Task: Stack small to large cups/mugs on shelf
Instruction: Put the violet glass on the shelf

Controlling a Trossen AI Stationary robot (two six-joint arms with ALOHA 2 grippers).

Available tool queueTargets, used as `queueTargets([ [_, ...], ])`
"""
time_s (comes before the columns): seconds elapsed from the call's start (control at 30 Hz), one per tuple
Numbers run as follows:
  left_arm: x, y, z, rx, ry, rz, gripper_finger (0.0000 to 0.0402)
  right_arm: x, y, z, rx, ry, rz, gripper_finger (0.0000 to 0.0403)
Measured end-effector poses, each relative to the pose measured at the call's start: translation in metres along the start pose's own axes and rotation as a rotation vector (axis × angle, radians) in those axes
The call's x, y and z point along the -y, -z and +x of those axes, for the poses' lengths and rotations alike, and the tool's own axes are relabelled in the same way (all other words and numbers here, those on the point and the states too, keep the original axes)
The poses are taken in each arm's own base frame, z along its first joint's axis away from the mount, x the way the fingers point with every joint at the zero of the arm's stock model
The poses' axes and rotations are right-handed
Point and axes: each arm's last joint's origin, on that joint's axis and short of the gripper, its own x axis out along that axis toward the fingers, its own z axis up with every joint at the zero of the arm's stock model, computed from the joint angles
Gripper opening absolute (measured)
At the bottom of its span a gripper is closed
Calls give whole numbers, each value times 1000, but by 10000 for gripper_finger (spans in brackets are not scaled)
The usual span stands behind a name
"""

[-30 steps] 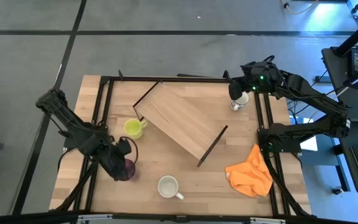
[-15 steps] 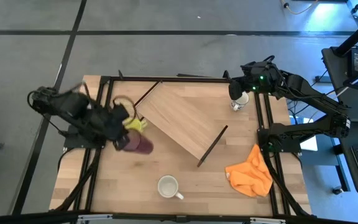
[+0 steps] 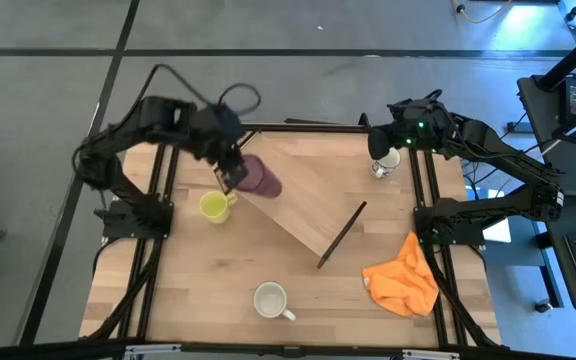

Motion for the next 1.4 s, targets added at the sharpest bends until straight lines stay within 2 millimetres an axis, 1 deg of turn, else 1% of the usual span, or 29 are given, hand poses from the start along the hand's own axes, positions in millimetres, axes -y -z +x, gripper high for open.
queueTargets([
  [0.07, -13, -9, 1, 3, 0, -24, 1, 0, 1, 0, -10, 4, 16, 101],
  [0.17, -35, -17, 2, 9, -39, -50, 1, 2, 4, 0, -37, 18, 29, 101],
  [0.27, -56, -24, 2, 16, -69, -78, 1, 2, 7, -1, -65, 31, 22, 101],
  [0.37, -72, -28, 3, 16, -84, -91, 1, 2, 9, -1, -80, 37, 28, 101],
  [0.43, -79, -28, 9, -11, -90, -106, 1, 3, 9, -1, -84, 40, 34, 101],
  [0.5, -85, -27, 21, -66, -88, -124, 1, 3, 10, -1, -89, 43, 33, 101],
  [0.57, -88, -25, 31, -111, -71, -129, 1, 3, 10, -1, -90, 45, 35, 101],
  [0.7, -86, -21, 38, -146, -68, -98, 1, 3, 10, -1, -91, 45, 34, 101],
  [0.9, -89, -21, 40, -139, -134, -92, 1, 3, 10, -1, -90, 45, 34, 101],
  [1.03, -92, -22, 40, -138, -140, -101, 1, 3, 10, -1, -90, 46, 35, 101],
  [1.4, -98, -25, 52, -180, -120, -126, 1, 3, 10, -1, -90, 46, 36, 101],
])
